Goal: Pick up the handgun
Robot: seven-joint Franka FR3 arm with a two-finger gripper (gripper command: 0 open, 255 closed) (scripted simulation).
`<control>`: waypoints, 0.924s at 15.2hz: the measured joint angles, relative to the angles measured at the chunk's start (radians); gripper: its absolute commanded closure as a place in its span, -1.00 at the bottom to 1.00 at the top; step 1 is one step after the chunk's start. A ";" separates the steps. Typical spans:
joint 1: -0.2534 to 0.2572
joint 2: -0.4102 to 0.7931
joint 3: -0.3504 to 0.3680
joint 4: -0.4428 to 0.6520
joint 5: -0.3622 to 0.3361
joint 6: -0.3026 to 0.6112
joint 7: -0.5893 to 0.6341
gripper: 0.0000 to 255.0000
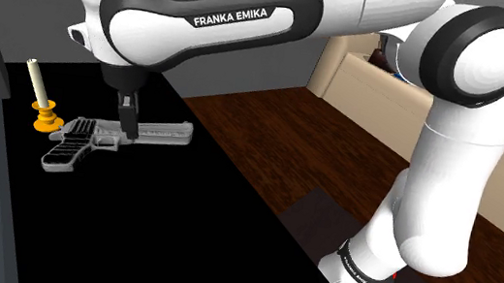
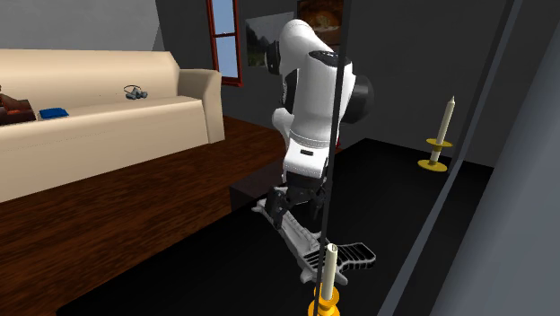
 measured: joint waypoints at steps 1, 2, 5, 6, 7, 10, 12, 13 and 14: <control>0.002 0.006 0.000 -0.004 -0.004 0.010 0.002 -1.00; 0.002 0.011 -0.001 -0.008 -0.006 0.018 0.003 -1.00; 0.003 0.028 -0.004 -0.029 -0.015 0.055 0.011 -1.00; 0.004 0.031 -0.004 -0.034 -0.017 0.062 0.013 -1.00; 0.004 0.031 -0.004 -0.039 -0.017 0.066 0.014 1.00; 0.003 0.030 -0.004 -0.043 -0.018 0.071 0.015 1.00; 0.003 0.030 -0.004 -0.044 -0.018 0.071 0.015 1.00; 0.003 0.030 -0.004 -0.044 -0.018 0.071 0.015 1.00; 0.003 0.030 -0.004 -0.044 -0.018 0.071 0.015 1.00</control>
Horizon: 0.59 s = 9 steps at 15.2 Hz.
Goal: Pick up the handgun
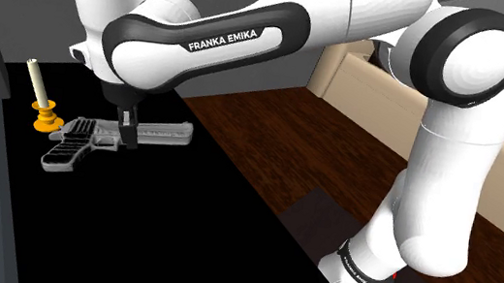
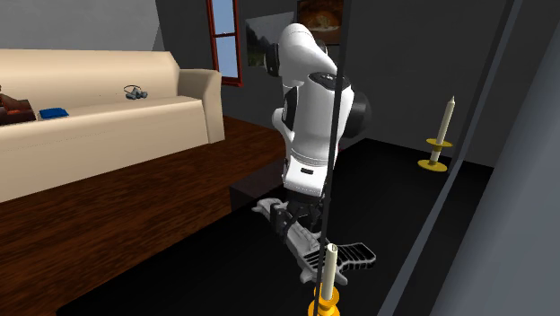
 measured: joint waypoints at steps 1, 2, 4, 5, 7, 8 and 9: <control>0.000 0.000 0.000 0.000 0.000 0.000 0.000 1.00; 0.000 0.000 0.000 -0.001 0.000 0.000 0.000 1.00; 0.000 -0.002 0.000 0.002 0.001 -0.004 -0.001 1.00; 0.000 -0.004 0.001 0.008 0.003 -0.013 -0.002 1.00; 0.000 -0.011 0.003 0.023 0.007 -0.034 -0.007 1.00; 0.000 -0.017 0.004 0.027 0.010 -0.043 -0.010 1.00; -0.001 -0.019 0.004 0.038 0.012 -0.055 -0.014 1.00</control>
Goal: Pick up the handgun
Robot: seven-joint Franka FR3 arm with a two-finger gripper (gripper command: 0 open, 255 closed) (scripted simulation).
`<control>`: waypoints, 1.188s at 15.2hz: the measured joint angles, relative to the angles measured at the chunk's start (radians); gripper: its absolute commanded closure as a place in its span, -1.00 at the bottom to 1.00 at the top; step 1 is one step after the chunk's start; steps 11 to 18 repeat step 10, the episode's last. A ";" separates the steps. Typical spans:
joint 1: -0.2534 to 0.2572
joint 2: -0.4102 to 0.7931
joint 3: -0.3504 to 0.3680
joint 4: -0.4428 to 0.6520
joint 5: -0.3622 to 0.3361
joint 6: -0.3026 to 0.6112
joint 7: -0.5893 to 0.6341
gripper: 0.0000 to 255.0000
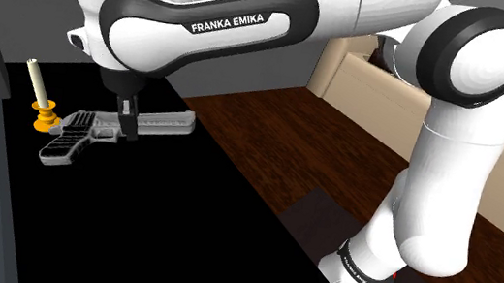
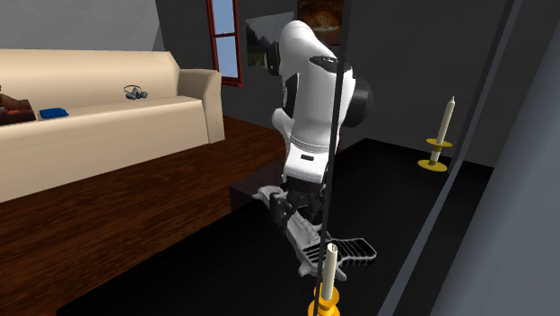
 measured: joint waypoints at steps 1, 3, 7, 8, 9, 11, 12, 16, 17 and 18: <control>0.001 0.001 0.000 0.016 0.001 -0.015 -0.002 1.00; 0.001 -0.006 0.002 0.032 0.005 -0.036 -0.007 1.00; 0.002 -0.019 0.005 0.069 0.012 -0.086 -0.016 1.00; 0.004 -0.018 0.005 0.084 0.013 -0.100 -0.018 1.00; 0.003 -0.020 0.005 0.094 0.014 -0.111 -0.021 1.00; 0.004 -0.021 0.006 0.101 0.015 -0.119 -0.022 1.00; 0.004 -0.021 0.006 0.101 0.015 -0.119 -0.022 1.00; 0.004 -0.021 0.006 0.101 0.015 -0.119 -0.022 1.00; 0.004 -0.021 0.006 0.101 0.015 -0.119 -0.022 1.00; 0.004 -0.021 0.006 0.101 0.015 -0.119 -0.022 1.00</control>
